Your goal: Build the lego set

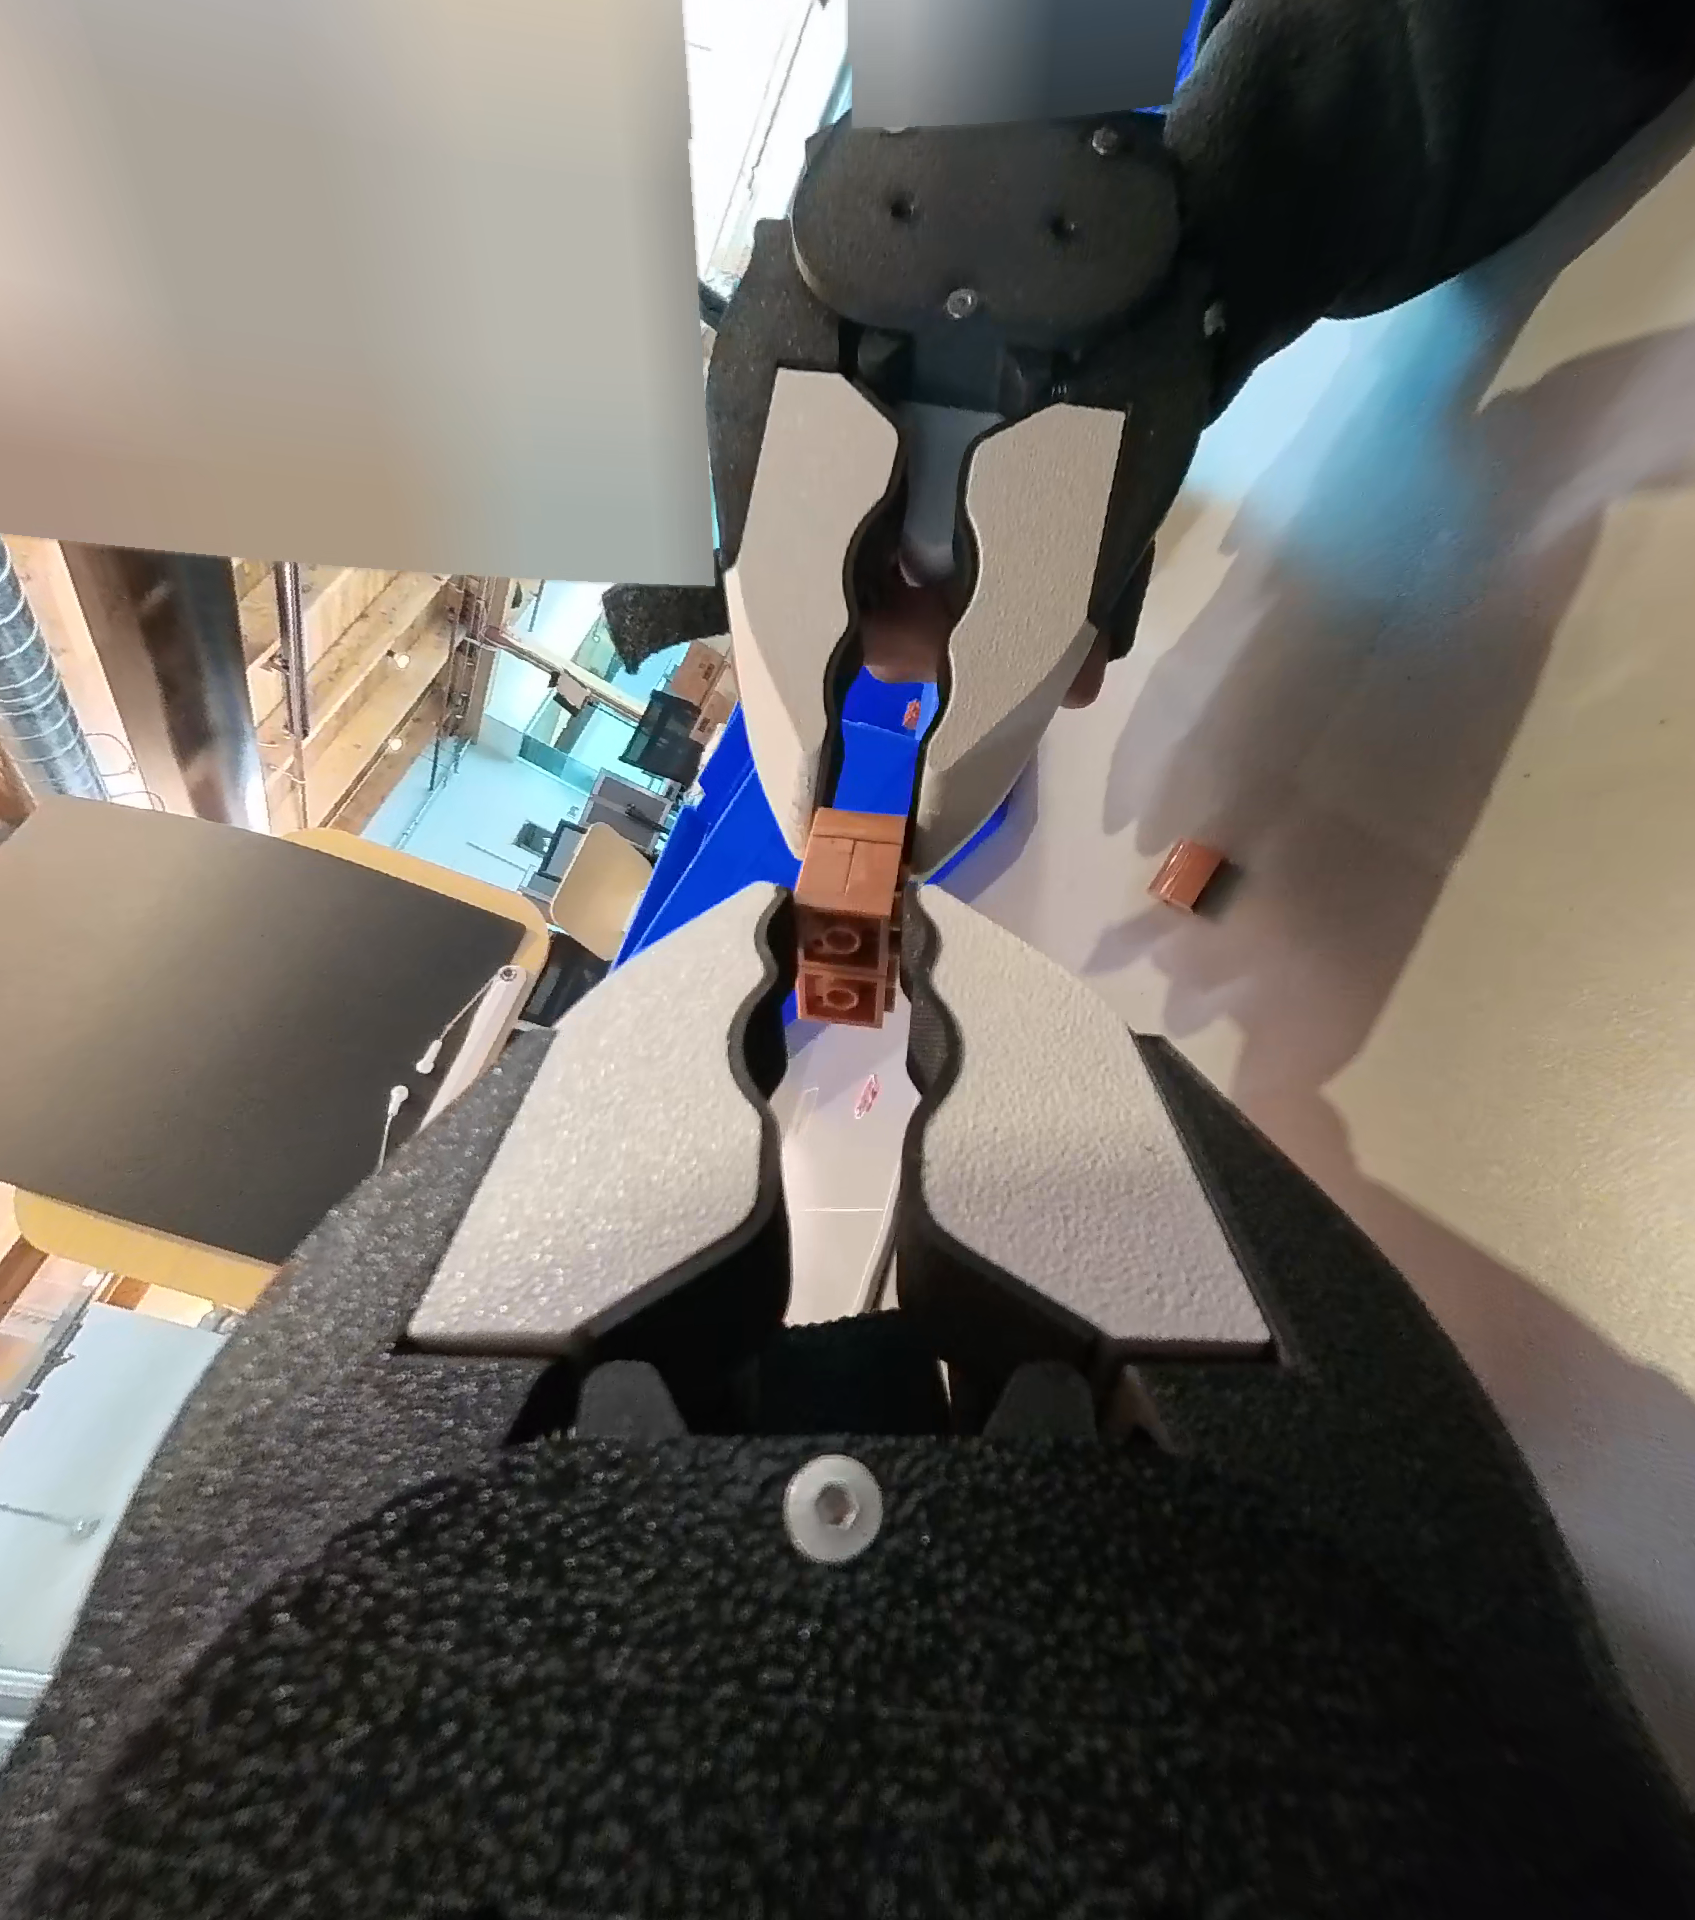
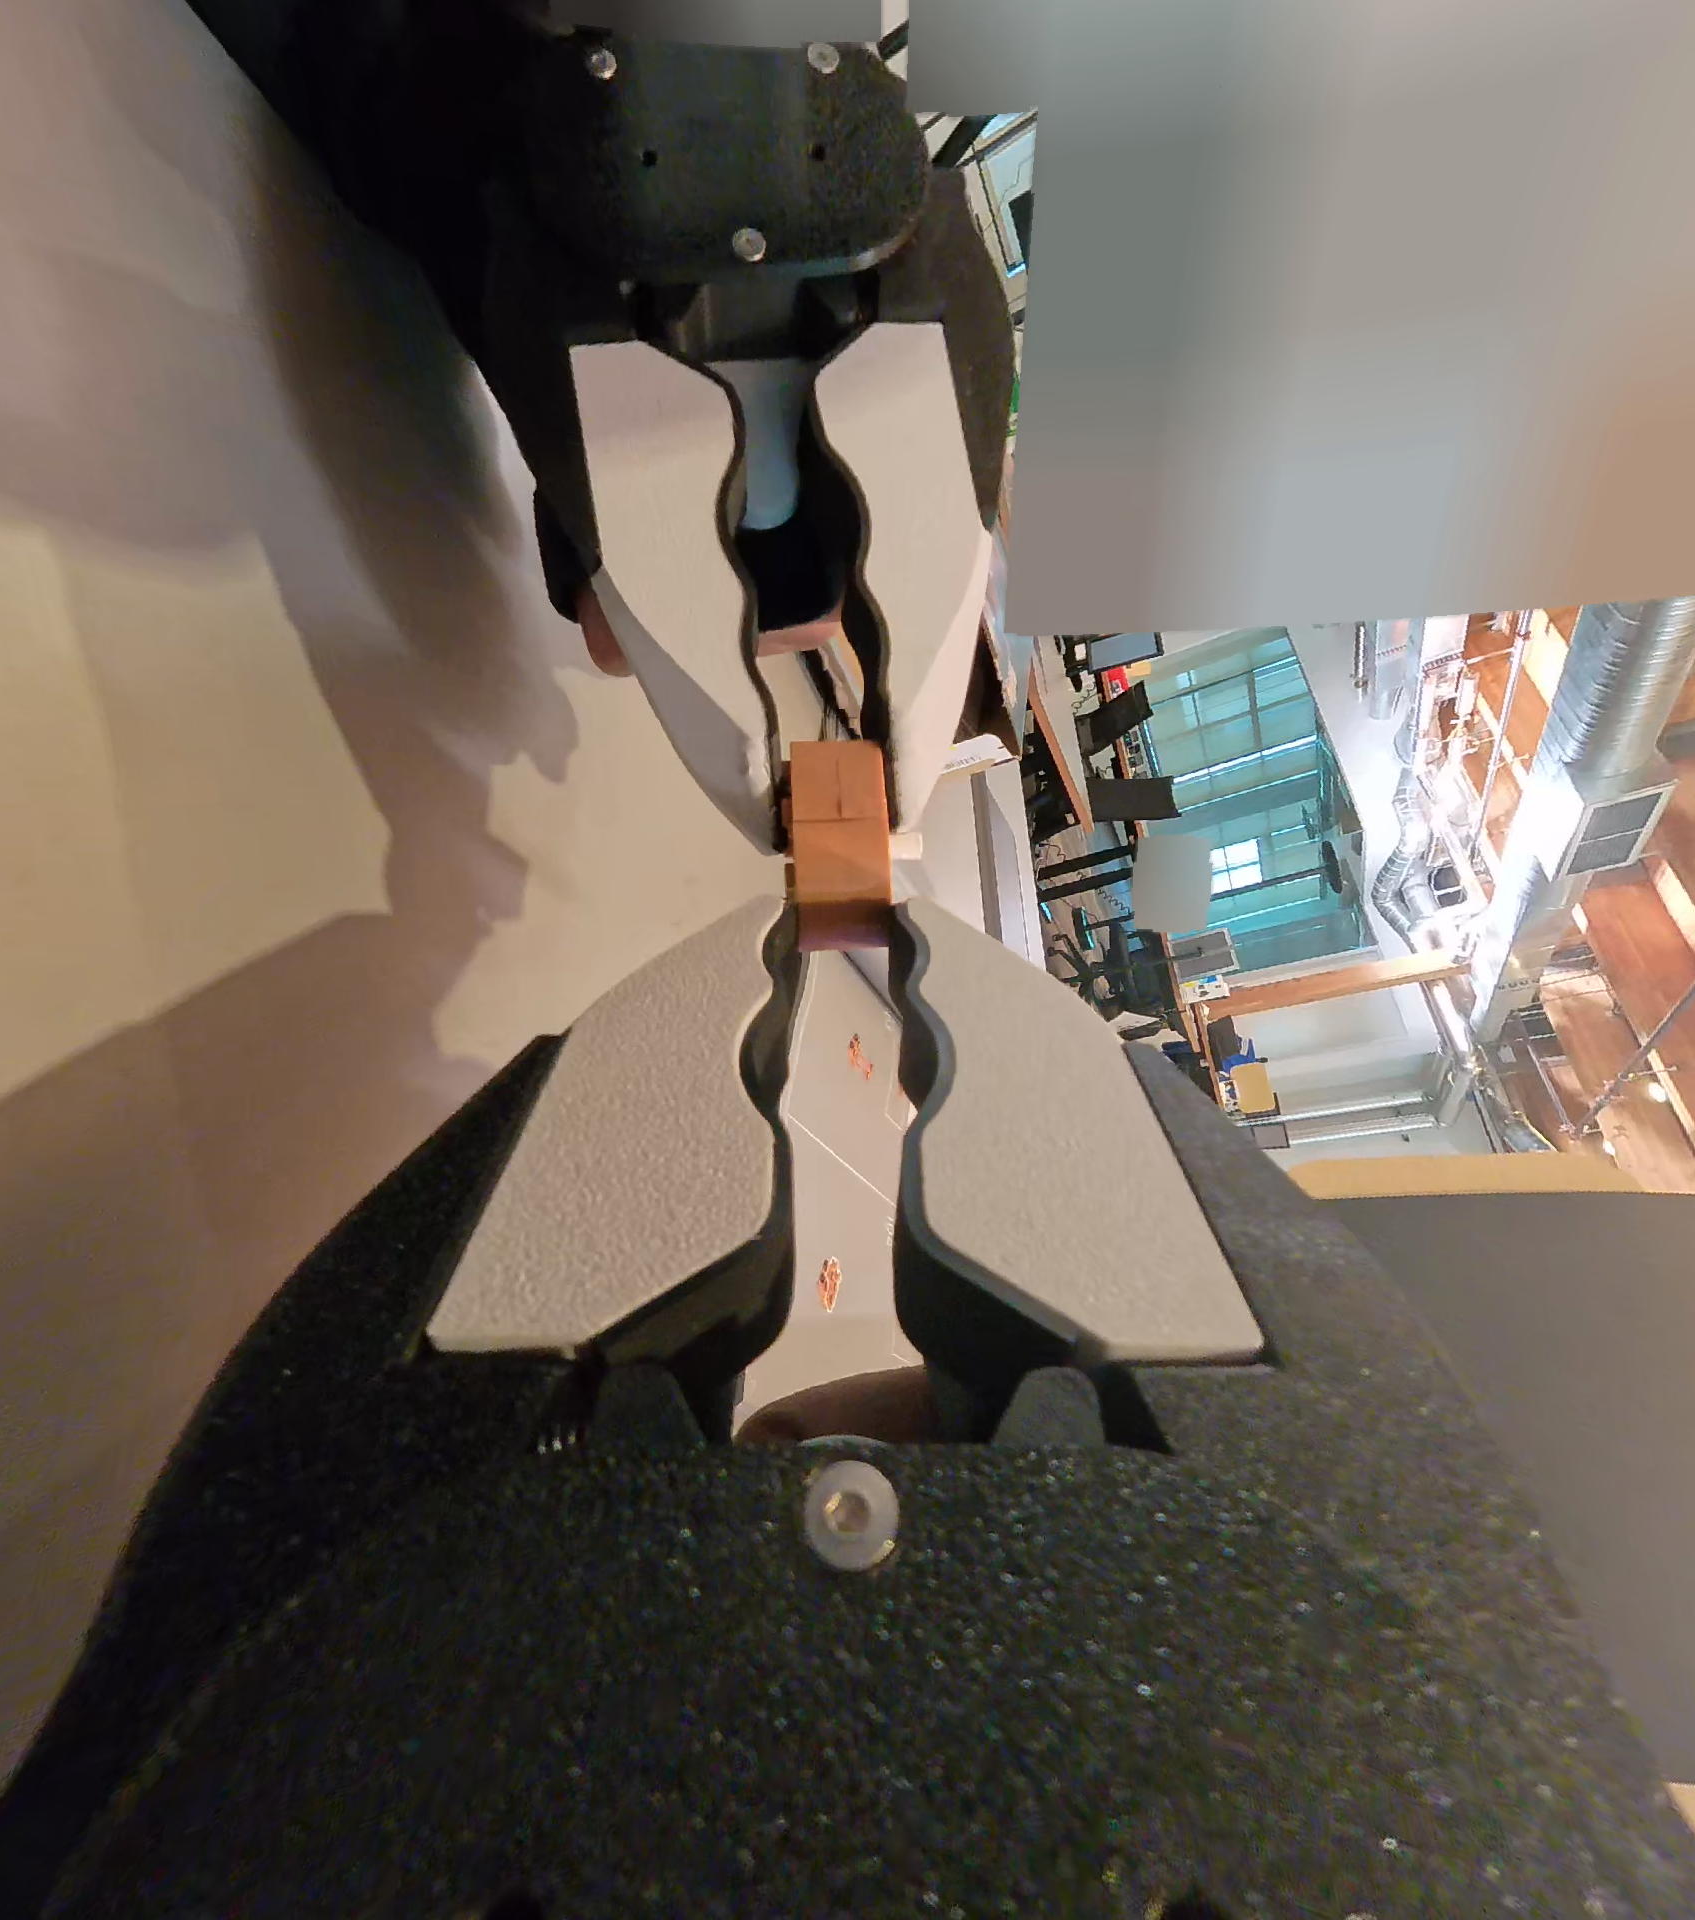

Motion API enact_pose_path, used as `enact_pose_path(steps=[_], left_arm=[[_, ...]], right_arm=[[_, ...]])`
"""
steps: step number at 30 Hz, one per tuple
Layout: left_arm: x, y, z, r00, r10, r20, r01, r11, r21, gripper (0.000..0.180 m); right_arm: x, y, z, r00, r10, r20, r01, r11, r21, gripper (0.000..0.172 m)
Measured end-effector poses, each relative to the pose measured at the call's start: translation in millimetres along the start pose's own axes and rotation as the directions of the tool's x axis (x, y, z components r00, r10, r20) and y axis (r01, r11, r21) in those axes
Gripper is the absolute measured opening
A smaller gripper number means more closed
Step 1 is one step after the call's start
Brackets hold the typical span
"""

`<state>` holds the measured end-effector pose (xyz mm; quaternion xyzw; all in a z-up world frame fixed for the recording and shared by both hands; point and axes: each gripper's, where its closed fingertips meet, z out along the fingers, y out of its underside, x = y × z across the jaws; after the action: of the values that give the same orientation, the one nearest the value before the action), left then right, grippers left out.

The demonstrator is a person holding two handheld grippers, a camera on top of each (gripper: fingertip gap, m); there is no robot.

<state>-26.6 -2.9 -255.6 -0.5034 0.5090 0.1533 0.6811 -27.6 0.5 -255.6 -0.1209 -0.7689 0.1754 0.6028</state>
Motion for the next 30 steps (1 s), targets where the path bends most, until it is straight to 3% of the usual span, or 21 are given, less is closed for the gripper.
enact_pose_path(steps=[17,25,30], left_arm=[[-7,-1,0,0.999,0.029,0.037,-0.029,1.000,-0.004,0.018],[-12,4,2,0.992,0.092,0.085,-0.088,0.995,-0.054,0.019],[-17,10,3,0.982,0.142,0.124,-0.128,0.986,-0.109,0.018]], right_arm=[[6,-1,1,0.999,0.019,-0.041,-0.018,1.000,0.018,0.016],[11,10,7,0.989,0.122,-0.078,-0.123,0.992,-0.009,0.025],[13,15,8,0.955,0.295,-0.029,-0.296,0.955,-0.011,0.031]])
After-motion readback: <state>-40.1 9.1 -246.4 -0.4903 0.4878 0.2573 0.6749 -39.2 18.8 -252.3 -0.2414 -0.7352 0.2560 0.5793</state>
